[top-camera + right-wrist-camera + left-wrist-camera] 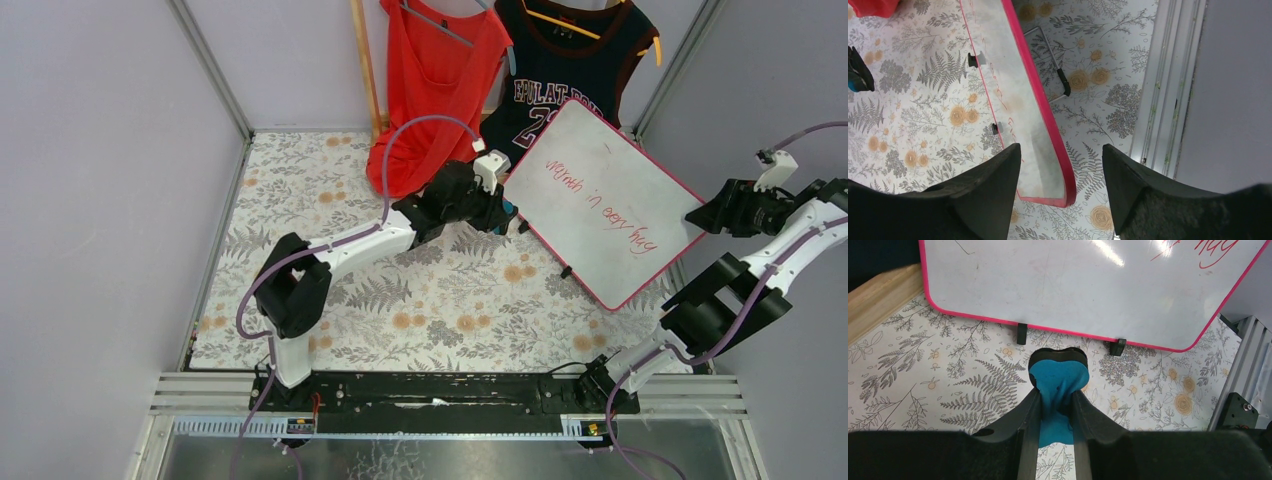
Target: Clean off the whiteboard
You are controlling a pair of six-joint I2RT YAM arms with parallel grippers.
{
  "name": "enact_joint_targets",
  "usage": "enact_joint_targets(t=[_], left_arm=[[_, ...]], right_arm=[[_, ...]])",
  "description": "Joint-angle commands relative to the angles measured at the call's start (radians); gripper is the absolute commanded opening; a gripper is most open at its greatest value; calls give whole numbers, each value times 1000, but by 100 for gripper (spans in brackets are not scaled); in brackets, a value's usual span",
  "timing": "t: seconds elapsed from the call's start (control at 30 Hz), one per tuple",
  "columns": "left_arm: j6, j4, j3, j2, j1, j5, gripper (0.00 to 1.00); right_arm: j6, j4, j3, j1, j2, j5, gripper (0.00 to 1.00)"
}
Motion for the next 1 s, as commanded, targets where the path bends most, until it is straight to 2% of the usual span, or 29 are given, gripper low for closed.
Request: enact_joint_targets(t=[0.0, 0.37, 0.6, 0.77, 0.97], left_arm=[[3, 25, 28, 2, -9, 9, 0], [7, 29, 14, 4, -11, 1, 0], [10, 25, 63, 49, -12, 22, 0], [26, 4, 124, 86, -14, 23, 0], [44, -35, 206, 130, -14, 30, 0]], right_arm=[[-45, -9, -61, -42, 62, -41, 67], [-49, -17, -63, -42, 87, -74, 60], [-47, -21, -53, -43, 92, -65, 46], [-47, -18, -58, -42, 88, -55, 42], [-47, -20, -55, -42, 85, -50, 31]])
